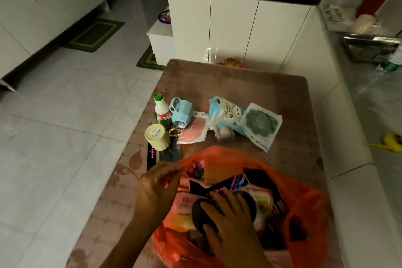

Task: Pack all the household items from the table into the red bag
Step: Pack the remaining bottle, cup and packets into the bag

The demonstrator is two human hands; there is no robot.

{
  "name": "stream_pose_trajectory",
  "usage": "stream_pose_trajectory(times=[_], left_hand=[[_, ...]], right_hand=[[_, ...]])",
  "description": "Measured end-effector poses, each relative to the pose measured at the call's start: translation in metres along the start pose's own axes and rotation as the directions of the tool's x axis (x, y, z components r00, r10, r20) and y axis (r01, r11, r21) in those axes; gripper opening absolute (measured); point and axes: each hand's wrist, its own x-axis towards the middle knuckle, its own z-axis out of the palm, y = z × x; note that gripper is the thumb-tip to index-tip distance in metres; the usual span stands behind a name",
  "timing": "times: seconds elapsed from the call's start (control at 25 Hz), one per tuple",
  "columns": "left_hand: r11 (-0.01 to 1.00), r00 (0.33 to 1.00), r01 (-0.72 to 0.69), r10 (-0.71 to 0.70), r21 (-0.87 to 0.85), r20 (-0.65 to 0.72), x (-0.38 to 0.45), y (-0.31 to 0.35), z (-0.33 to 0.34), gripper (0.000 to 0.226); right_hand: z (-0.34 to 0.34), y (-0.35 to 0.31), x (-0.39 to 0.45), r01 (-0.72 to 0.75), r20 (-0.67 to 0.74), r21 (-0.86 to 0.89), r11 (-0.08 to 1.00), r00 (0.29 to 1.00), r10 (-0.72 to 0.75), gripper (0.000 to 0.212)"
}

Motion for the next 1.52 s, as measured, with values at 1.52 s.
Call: stream_pose_trajectory(times=[1.52], left_hand=[[0.724, 0.864, 0.499, -0.371, -0.477, 0.340, 0.013, 0.074, -0.050, 0.020]], right_hand=[[-0.058, 0.065, -0.058, -0.510, -0.050, 0.624, 0.592, 0.730, 0.681, 0.009]])
